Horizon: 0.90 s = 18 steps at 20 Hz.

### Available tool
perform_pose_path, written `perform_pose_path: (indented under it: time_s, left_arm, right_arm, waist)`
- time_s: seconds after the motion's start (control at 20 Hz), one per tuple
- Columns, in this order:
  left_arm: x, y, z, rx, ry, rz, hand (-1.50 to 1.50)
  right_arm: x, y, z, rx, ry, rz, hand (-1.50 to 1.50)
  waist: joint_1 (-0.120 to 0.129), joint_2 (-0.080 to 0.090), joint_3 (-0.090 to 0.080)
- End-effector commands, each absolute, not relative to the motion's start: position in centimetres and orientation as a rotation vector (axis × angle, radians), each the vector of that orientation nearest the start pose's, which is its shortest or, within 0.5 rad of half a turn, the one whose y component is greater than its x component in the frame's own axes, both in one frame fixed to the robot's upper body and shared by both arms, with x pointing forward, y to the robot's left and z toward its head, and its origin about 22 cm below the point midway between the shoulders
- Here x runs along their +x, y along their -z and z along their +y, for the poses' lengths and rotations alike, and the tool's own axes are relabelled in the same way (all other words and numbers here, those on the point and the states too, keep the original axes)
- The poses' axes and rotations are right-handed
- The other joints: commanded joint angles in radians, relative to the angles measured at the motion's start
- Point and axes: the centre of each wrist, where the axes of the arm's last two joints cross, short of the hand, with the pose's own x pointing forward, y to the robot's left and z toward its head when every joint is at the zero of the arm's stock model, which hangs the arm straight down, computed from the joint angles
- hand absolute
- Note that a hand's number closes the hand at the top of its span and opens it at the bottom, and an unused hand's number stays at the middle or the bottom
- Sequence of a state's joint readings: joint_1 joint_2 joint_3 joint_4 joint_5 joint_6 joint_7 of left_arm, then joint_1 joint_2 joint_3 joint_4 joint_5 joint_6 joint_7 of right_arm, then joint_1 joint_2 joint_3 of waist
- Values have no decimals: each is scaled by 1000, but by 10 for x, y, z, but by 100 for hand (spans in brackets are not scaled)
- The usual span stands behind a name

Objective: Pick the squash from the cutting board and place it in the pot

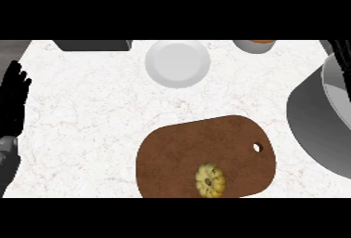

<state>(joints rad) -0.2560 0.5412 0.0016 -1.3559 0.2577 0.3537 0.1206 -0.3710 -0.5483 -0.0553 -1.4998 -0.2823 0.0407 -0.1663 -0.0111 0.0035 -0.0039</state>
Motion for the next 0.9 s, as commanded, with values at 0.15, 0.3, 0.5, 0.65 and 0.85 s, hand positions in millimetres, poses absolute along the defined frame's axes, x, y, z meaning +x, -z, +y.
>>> perform_pose_path:
  time_s: [0.15, 0.3, 0.5, 0.65, 0.85]
  left_arm:
    - [287, -42, 348, 573, 72, -1384, 0]
    - [275, -25, 357, 567, 70, -1263, 0]
    - [262, -11, 363, 578, 61, -1153, 0]
    - [261, -12, 360, 560, 65, -1141, 0]
    - [257, -13, 358, 547, 67, -1122, 0]
  right_arm:
    - [278, -100, -227, -235, -631, -1916, 150]
    - [294, -149, -281, -754, -962, -1914, 150]
    - [265, -109, -229, -848, -673, -2129, -150]
    - [237, -82, -196, -873, -745, -2162, -150]
    - [208, -66, -171, -995, -828, -2084, -150]
  waist:
    - [6, -10, -2]
    - [-28, -37, -45]
    - [-50, -34, -1]
    - [-40, -34, -1]
    - [-47, -37, -4]
